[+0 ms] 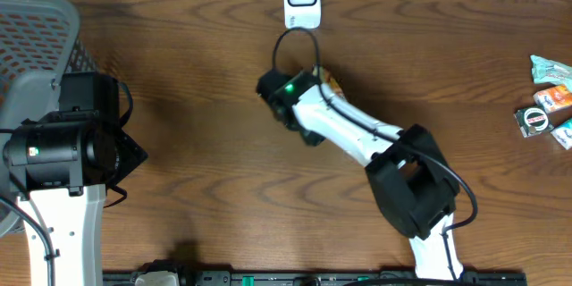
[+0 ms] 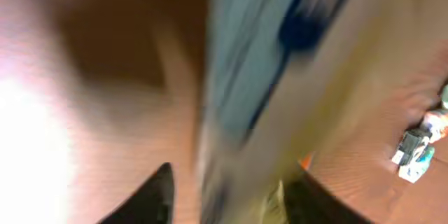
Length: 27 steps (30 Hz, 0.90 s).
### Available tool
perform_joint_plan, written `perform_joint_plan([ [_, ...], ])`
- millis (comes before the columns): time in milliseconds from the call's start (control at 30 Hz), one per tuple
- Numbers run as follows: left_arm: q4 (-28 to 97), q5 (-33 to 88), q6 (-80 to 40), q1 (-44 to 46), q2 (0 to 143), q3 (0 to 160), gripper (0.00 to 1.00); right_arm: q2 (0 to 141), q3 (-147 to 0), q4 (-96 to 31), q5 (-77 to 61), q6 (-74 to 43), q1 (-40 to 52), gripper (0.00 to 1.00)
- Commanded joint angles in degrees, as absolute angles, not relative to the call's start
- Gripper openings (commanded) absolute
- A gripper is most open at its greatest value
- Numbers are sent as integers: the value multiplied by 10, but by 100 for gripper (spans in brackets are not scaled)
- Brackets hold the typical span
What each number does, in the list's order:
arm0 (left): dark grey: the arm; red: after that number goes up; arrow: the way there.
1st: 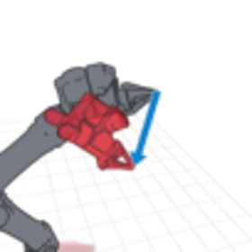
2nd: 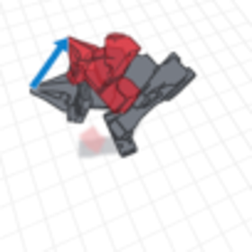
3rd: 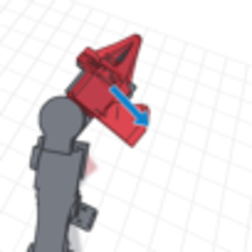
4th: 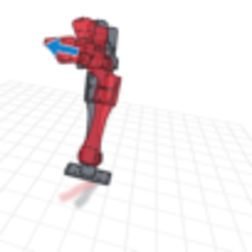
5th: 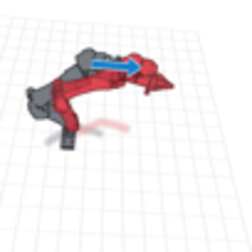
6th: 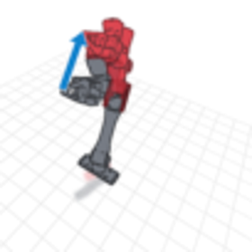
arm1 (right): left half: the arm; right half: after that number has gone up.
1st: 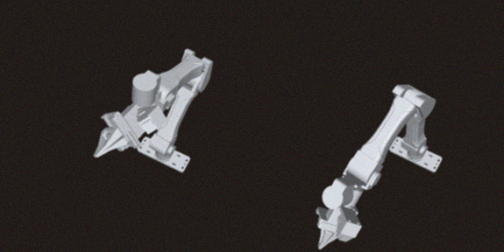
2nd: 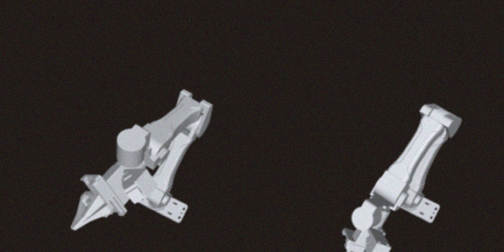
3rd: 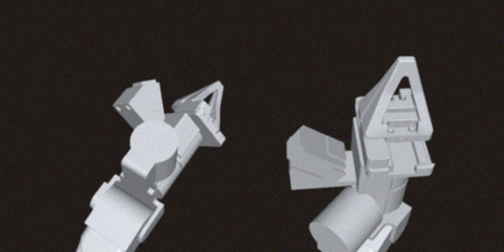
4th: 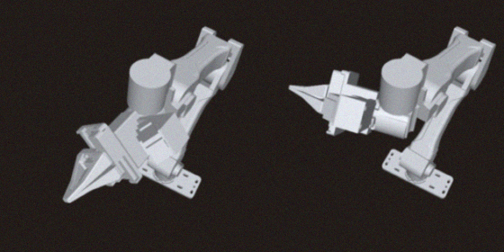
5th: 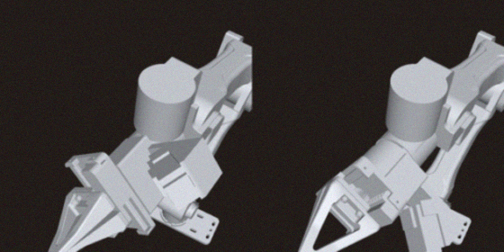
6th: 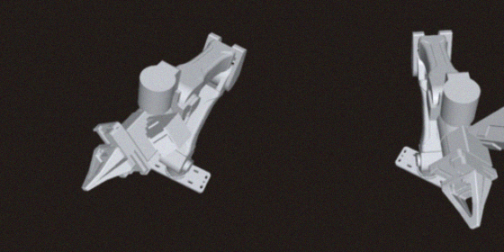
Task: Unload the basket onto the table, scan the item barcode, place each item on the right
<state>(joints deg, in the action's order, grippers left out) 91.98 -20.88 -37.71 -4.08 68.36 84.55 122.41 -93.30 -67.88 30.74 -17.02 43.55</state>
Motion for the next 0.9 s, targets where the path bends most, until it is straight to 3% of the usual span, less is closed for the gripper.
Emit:
perform_joint_plan([
  [0, 923, -210, -385, -43, 681, 846, 98, 1225, -967, -693, 277, -180, 460, 47],
  [133, 923, -210, -385, -43, 681, 846, 98, 1225, -1026, -721, 238, -177, 470, 66],
  [300, 923, -210, -385, -43, 681, 846, 98, 1225, -1097, -737, 236, -143, 442, 78],
  [400, 923, -211, -385, -43, 681, 846, 98, 1225, -1128, -740, 208, -129, 396, 90],
  [700, 923, -211, -385, -43, 681, 846, 97, 1226, -1078, -741, -117, 41, 251, 89],
  [867, 923, -210, -385, -43, 681, 846, 98, 1226, -1010, -708, -150, 54, 230, 81],
])
